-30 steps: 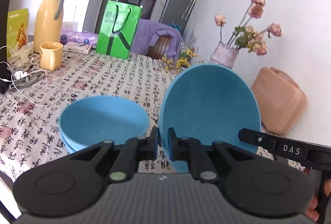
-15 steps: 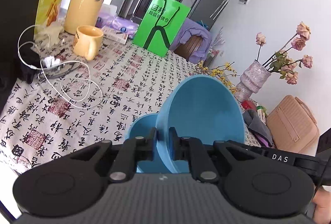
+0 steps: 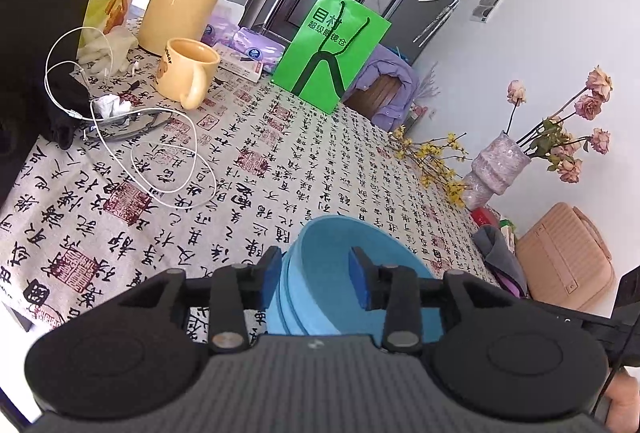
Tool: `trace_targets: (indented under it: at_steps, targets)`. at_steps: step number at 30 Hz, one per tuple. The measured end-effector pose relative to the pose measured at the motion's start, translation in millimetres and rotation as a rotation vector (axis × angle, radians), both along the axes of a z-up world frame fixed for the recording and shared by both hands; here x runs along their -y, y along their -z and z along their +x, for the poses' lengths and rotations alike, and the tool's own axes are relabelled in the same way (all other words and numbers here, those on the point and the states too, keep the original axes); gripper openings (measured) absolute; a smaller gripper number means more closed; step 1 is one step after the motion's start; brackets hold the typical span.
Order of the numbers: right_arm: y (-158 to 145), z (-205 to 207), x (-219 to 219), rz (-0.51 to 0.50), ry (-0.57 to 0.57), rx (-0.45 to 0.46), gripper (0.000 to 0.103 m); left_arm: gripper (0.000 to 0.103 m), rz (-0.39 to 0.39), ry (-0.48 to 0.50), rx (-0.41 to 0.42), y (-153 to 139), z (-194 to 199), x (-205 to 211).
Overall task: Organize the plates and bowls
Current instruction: 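Lower the blue bowl into the nested bowls and open both grippers, then pull both grippers back from the stacked blue bowls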
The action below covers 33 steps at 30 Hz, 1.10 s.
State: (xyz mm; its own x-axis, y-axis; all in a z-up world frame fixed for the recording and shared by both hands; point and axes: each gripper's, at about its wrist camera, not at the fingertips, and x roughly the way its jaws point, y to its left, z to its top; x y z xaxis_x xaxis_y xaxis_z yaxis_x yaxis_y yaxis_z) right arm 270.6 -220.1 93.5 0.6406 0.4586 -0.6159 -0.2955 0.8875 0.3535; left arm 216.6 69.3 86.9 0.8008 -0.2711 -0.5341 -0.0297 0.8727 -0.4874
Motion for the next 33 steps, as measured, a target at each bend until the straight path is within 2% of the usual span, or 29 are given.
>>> trace_targets:
  at_steps: [3, 5, 12, 14, 18, 19, 20, 21, 23, 24, 25, 26, 27, 30, 33]
  targets:
    - [0.1, 0.4, -3.2, -0.001, -0.010, 0.002, 0.035, 0.042, 0.015, 0.008, 0.006, -1.0, -0.1, 0.6]
    - [0.3, -0.2, -5.6, -0.010, -0.015, 0.010, 0.035, 0.050, 0.023, 0.006, 0.009, -0.6, -1.1, 0.5]
    - [1.7, -4.1, -1.7, 0.001, -0.014, 0.013, 0.035, 0.058, 0.053, 0.026, 0.006, -0.9, -2.0, 4.5]
    - [0.7, -5.9, 2.5, -0.002, -0.004, 0.021, 0.036, 0.065, 0.069, 0.046, 0.020, -4.9, -1.4, 12.3]
    - [-1.8, -11.3, 19.8, -0.016, 0.033, 0.048, 0.039, 0.072, 0.115, 0.105, 0.066, -15.4, 1.9, 37.8]
    - [-2.4, -12.8, 26.6, -0.018, 0.048, 0.054, 0.040, 0.078, 0.131, 0.121, 0.080, -17.7, 2.2, 47.5]
    - [-2.9, -14.2, 33.6, -0.020, 0.063, 0.059, 0.042, 0.083, 0.143, 0.134, 0.094, -19.6, 2.6, 55.6]
    - [-3.6, -15.8, 40.7, -0.028, 0.079, 0.066, 0.045, 0.084, 0.151, 0.147, 0.107, -21.1, 2.6, 62.4]
    - [-5.1, -19.8, 53.6, -0.067, 0.109, 0.089, 0.060, 0.088, 0.180, 0.174, 0.137, -23.1, 1.8, 78.9]
    - [-6.1, -22.6, 59.0, -0.095, 0.123, 0.108, 0.062, 0.091, 0.195, 0.178, 0.150, -23.1, 1.0, 85.0]
    - [-6.3, -25.7, 65.5, -0.129, 0.138, 0.132, 0.071, 0.099, 0.211, 0.175, 0.167, -22.6, -0.2, 91.6]
    - [-6.0, -28.4, 71.4, -0.165, 0.156, 0.155, 0.082, 0.102, 0.229, 0.167, 0.183, -22.1, -1.7, 97.8]
    - [-5.6, -30.7, 76.7, -0.197, 0.178, 0.178, 0.087, 0.102, 0.250, 0.163, 0.192, -21.2, -2.1, 103.4]
    - [-3.4, -36.0, 90.7, -0.259, 0.225, 0.229, 0.090, 0.103, 0.295, 0.166, 0.201, -18.7, 0.6, 117.4]
    - [-0.4, -36.0, 101.1, -0.262, 0.240, 0.244, 0.093, 0.103, 0.327, 0.157, 0.205, -16.5, 3.4, 129.0]
